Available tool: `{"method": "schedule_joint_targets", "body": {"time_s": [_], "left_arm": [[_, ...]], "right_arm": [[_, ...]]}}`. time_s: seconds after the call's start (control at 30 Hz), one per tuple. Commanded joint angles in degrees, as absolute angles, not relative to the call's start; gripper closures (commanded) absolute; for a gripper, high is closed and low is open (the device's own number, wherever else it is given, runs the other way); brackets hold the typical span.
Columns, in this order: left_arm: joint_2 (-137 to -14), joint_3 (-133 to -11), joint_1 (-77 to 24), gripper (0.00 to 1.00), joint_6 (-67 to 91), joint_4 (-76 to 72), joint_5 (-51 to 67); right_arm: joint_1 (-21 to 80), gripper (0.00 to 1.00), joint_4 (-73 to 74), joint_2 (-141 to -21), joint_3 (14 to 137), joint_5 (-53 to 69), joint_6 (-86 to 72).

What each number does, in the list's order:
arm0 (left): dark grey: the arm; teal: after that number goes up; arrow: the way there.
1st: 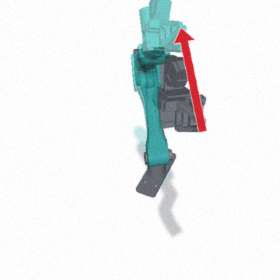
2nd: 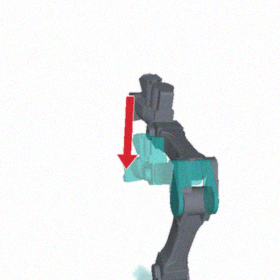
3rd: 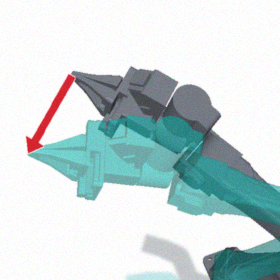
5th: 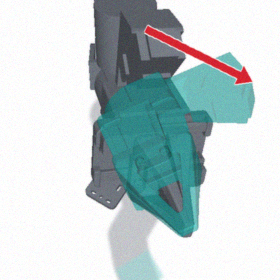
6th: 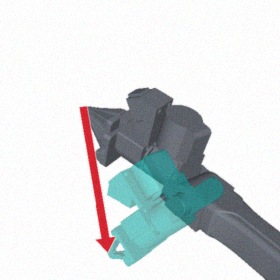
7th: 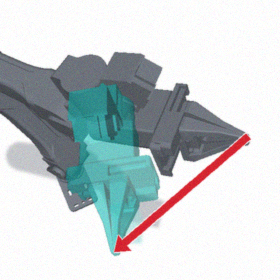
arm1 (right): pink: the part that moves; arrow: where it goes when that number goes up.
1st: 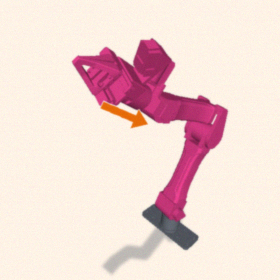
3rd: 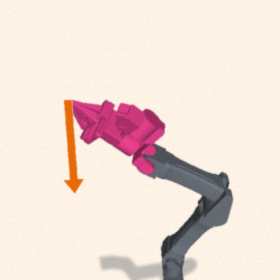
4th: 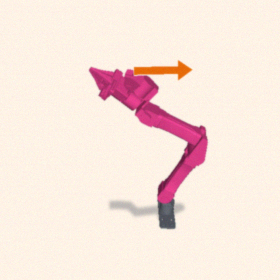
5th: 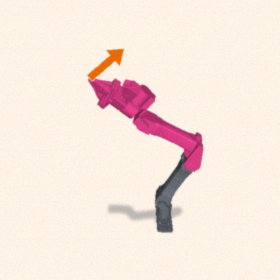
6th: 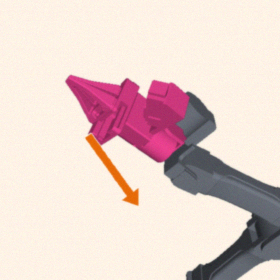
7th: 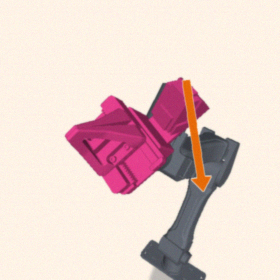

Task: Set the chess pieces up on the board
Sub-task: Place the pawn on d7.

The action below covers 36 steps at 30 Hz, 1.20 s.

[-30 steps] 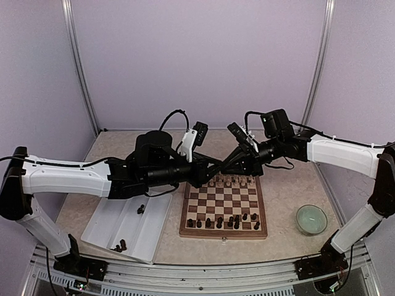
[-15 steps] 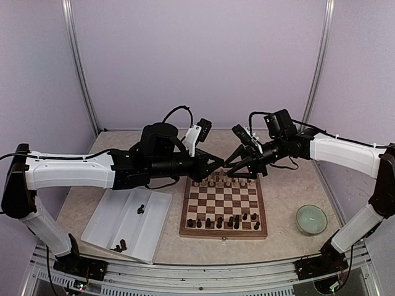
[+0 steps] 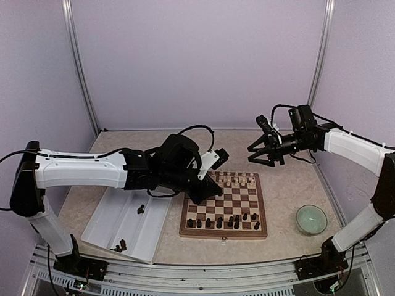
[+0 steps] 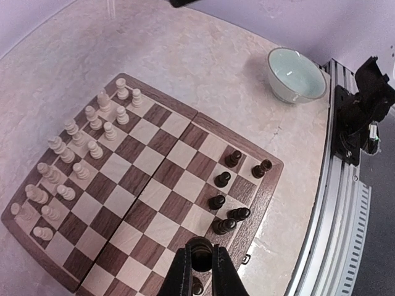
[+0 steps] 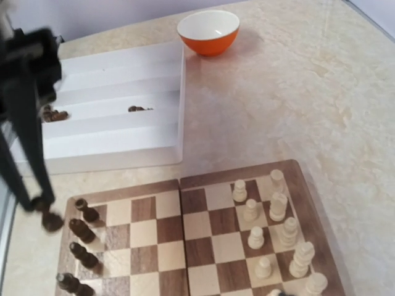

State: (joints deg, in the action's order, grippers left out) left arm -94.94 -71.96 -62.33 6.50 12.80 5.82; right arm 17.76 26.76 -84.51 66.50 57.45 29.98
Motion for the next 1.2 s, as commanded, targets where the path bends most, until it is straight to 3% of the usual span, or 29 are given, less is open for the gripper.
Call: {"method": "schedule_joint_targets", "body": {"time_s": [0.0,0.5,1.17], "left_arm": [[-101.04,-77.43,-62.59,0.96,1.93,17.56,9.65],[-117.46,-95.07,-61.35,0.96,-3.29,31.55,15.40],[-123.82,-99.08,-61.08,0.96,-3.20,34.37,18.71]], "right_arm": [[17.49,0.46,27.64,-84.01,66.78,55.16,31.27],[17.49,0.45,27.81,-83.39,66.06,54.44,32.67],[17.49,0.45,28.38,-83.34,66.10,54.05,33.55]]}}
